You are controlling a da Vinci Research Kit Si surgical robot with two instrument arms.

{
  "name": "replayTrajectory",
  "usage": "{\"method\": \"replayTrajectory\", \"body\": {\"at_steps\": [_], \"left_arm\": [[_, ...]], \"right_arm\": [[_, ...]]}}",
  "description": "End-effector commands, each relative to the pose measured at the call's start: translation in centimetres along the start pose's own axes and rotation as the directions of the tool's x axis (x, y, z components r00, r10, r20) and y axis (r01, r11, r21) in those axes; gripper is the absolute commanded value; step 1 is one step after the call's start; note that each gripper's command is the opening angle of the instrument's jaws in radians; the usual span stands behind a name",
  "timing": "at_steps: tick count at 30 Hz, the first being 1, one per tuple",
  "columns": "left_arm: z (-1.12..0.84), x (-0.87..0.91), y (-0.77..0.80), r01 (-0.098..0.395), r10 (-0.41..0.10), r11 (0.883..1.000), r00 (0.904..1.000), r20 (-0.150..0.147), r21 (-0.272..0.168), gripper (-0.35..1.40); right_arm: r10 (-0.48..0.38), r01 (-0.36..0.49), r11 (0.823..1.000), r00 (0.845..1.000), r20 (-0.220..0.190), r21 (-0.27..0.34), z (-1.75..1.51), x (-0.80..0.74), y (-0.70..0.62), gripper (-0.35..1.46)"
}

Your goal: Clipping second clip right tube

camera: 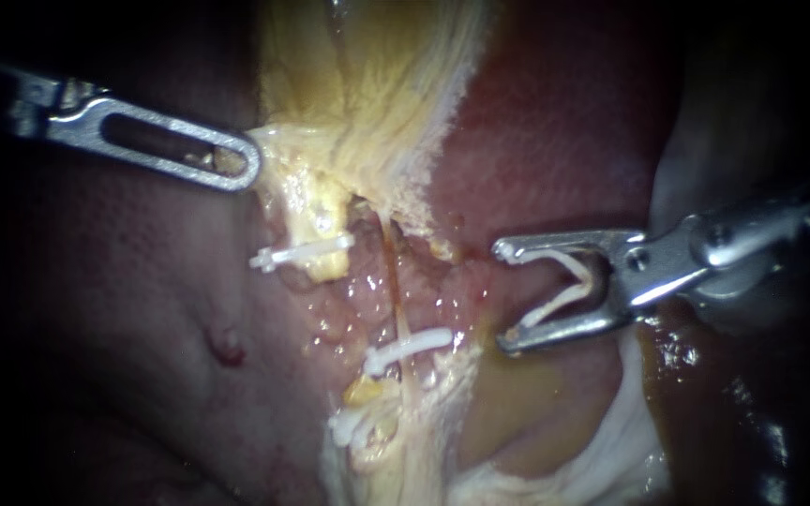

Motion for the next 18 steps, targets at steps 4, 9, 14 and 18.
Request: {"method": "replayTrajectory", "body": {"at_steps": [4, 9, 14, 18], "left_arm": [[0.01, 0.00, 0.00, 0.000, 0.000, 1.000, 1.0000, 0.000, -0.002, -0.35], [0.02, 0.00, 0.00, 0.000, 0.000, 1.000, 1.0000, 0.001, -0.002, -0.35], [0.03, 0.01, 0.00, -0.001, 0.001, 1.000, 1.0000, 0.001, -0.003, -0.35], [0.03, 0.02, 0.01, -0.001, 0.001, 1.000, 1.0000, 0.001, -0.003, -0.35]], "right_arm": [[0.061, -0.061, 0.998, 0.998, -0.021, 0.013, 0.26, -0.12, 0.05, 0.50], [0.118, -0.116, 0.992, 0.992, -0.034, 0.041, 0.53, -0.34, 0.13, 0.49], [0.163, -0.160, 0.986, 0.985, -0.050, 0.056, 0.68, -0.49, 0.24, 0.49], [0.192, -0.189, 0.980, 0.980, -0.058, 0.064, 0.73, -0.59, 0.35, 0.49]]}}
